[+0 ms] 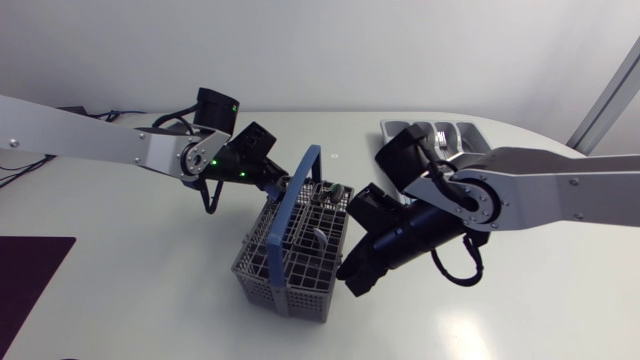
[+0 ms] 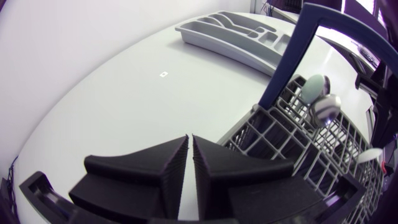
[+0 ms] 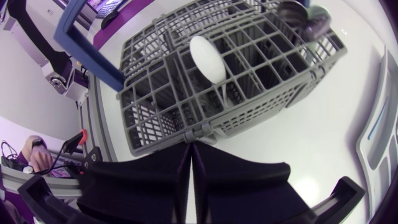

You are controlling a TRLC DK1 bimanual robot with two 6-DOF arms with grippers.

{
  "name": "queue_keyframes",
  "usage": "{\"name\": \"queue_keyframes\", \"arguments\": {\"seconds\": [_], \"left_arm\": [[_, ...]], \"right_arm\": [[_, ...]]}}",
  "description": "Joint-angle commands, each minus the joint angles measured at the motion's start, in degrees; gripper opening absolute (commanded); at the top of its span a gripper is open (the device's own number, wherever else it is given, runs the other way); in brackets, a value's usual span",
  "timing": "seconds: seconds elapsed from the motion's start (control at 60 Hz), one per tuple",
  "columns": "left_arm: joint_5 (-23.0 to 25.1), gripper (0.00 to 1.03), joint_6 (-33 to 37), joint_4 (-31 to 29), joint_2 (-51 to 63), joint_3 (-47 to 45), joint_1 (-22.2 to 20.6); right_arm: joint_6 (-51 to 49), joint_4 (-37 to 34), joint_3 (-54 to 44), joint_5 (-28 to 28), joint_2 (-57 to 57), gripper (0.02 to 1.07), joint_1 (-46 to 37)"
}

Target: Unload the cutlery basket into the drawer organizer.

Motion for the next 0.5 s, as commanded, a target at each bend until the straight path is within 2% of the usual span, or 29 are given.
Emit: {"name": "queue_keyframes", "arguments": {"seconds": [0.0, 0.117, 0.183, 0.3, 0.483], "left_arm": [[0.2, 0.17, -1.4, -0.8, 1.9, 2.4, -1.2], [-0.7, 0.17, -0.3, -2.6, 0.1, 1.8, 0.1], [-0.8, 0.25, 2.2, -5.3, -3.8, -0.3, 2.0], [-0.8, 0.4, 4.5, -6.0, -14.6, -7.5, 7.2], [-0.4, 0.74, 11.9, -12.4, -30.3, -18.6, 10.2]], "right_arm": [[2.5, 1.7, 3.2, 0.9, 1.6, 0.08, 1.6], [2.1, 1.3, 3.2, 1.7, -0.1, 0.08, 0.4], [0.6, 1.1, 2.6, 1.8, -1.6, 0.08, -2.6], [-2.6, 1.3, 2.3, 2.0, -2.0, 0.1, -9.9], [-5.0, 4.7, 5.9, 1.8, 2.7, 0.44, -18.7]]}}
